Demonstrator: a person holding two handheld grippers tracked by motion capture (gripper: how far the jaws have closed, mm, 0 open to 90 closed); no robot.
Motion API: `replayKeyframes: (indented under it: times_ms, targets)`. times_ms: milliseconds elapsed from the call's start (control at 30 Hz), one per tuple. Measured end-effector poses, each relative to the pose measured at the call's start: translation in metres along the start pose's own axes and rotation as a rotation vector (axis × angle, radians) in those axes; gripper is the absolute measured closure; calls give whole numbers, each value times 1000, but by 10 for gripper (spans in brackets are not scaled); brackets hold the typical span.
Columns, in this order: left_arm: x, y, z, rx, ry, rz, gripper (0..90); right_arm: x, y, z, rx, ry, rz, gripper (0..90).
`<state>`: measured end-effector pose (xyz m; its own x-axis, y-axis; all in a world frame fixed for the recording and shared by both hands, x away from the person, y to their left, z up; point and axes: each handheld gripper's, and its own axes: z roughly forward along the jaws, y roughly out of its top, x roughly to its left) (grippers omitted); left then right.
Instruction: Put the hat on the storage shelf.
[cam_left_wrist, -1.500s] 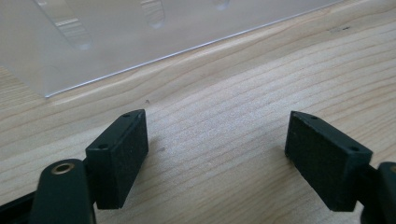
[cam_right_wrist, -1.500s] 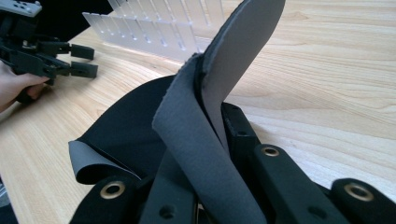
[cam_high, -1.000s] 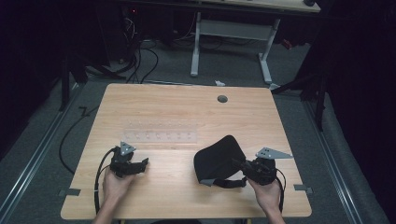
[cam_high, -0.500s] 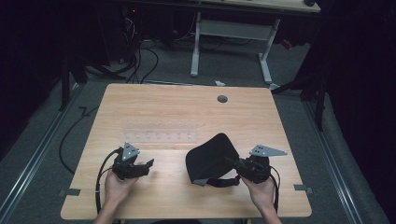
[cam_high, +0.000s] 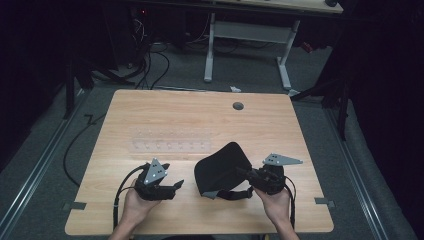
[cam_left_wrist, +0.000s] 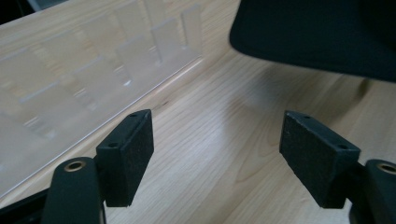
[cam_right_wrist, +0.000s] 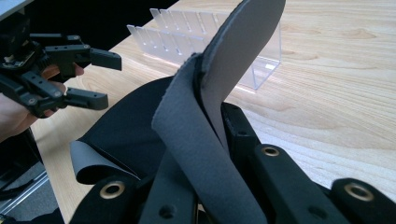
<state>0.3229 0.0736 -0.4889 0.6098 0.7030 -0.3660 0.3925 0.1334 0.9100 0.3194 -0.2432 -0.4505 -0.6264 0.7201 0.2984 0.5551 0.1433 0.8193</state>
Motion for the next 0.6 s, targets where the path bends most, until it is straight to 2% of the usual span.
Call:
replayKeyframes:
  times_ms: [167, 500, 600]
  targets:
    - [-8, -2, 3, 20, -29, 23, 266, 1, 2, 3, 3, 5, 5, 842]
    - [-20, -6, 7, 31, -58, 81, 265, 9, 8, 9, 21, 22, -11, 842]
    - [-21, -6, 9, 31, -57, 77, 262, 11, 10, 12, 31, 26, -13, 841]
